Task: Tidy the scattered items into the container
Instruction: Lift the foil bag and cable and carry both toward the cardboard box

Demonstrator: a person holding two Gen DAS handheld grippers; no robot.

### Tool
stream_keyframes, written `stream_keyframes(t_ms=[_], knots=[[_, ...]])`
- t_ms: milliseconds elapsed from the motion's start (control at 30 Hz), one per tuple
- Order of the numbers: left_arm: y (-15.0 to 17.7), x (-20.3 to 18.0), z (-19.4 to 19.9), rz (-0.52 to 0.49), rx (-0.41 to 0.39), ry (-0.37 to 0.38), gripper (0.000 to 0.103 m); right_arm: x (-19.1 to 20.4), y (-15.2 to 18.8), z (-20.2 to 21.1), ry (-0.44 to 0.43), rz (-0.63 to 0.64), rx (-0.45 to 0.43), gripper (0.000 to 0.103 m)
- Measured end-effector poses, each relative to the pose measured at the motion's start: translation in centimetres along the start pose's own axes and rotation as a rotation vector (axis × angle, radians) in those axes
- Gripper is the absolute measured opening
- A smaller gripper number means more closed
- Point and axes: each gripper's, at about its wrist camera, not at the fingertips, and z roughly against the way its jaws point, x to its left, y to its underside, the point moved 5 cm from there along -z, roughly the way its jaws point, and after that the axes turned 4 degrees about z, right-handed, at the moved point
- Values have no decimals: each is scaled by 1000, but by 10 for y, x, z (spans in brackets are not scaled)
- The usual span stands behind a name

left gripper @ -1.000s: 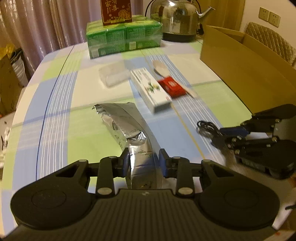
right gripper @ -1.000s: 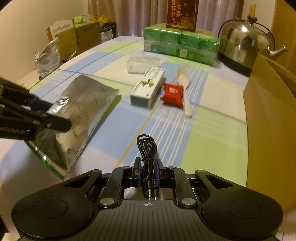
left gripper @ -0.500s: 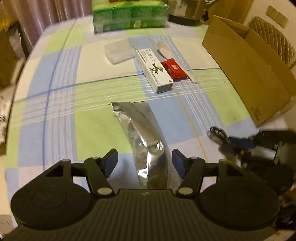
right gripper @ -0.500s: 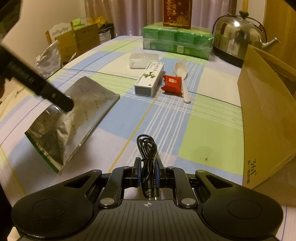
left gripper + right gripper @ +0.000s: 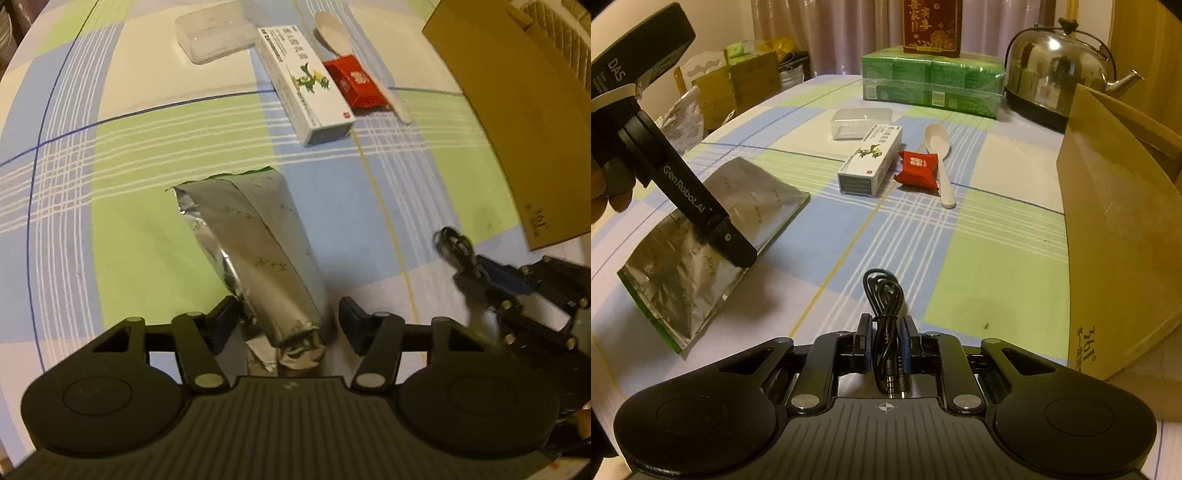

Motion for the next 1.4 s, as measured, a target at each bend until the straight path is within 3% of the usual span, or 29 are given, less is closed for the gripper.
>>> stream_keyframes(t_ms=[233, 333, 467, 767, 800, 833, 900, 1033, 1200, 1400], knots=[[8, -6, 7, -116, -16, -18, 40, 3, 0, -3, 5, 25, 3, 16], [17, -12, 9, -169, -6, -16, 40, 4, 0, -4, 13, 31, 7, 29], [22, -14, 10, -184, -8, -16, 40, 4, -2, -6, 5, 21, 22, 30], [18, -16, 1, -151, 12, -8, 49, 6, -4, -6, -18, 8, 33, 29], [18, -17, 1, -154, 11, -9, 49, 7, -4, -6, -19, 8, 33, 26], [17, -16, 2, -158, 11, -11, 49, 7, -4, -6, -19, 9, 33, 15], [16, -16, 2, -169, 9, -15, 49, 8, -5, -6, -23, 6, 34, 13], [18, -22, 5, -248, -10, -38, 38, 9, -5, 0, -28, 1, 20, 11], [30, -29, 10, -316, -5, -38, 37, 9, -6, 11, -25, -8, 1, 11], [39, -30, 16, -315, -11, -32, 36, 8, -7, 26, -16, -29, -17, 11]])
